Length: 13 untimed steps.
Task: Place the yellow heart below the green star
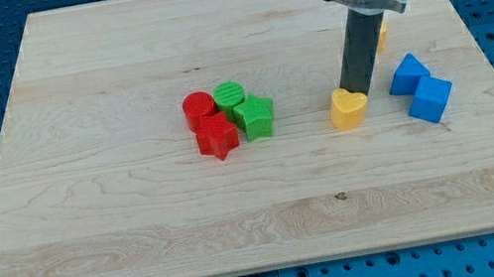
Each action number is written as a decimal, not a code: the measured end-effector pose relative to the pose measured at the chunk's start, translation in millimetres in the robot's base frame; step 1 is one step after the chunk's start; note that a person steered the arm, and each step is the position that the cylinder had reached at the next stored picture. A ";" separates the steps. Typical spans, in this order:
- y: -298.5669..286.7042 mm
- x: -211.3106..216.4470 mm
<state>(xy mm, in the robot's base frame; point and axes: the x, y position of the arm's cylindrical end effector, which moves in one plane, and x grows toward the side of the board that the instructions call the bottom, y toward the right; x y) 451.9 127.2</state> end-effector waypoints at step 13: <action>-47.2 74.5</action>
<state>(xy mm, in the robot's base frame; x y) 526.4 80.0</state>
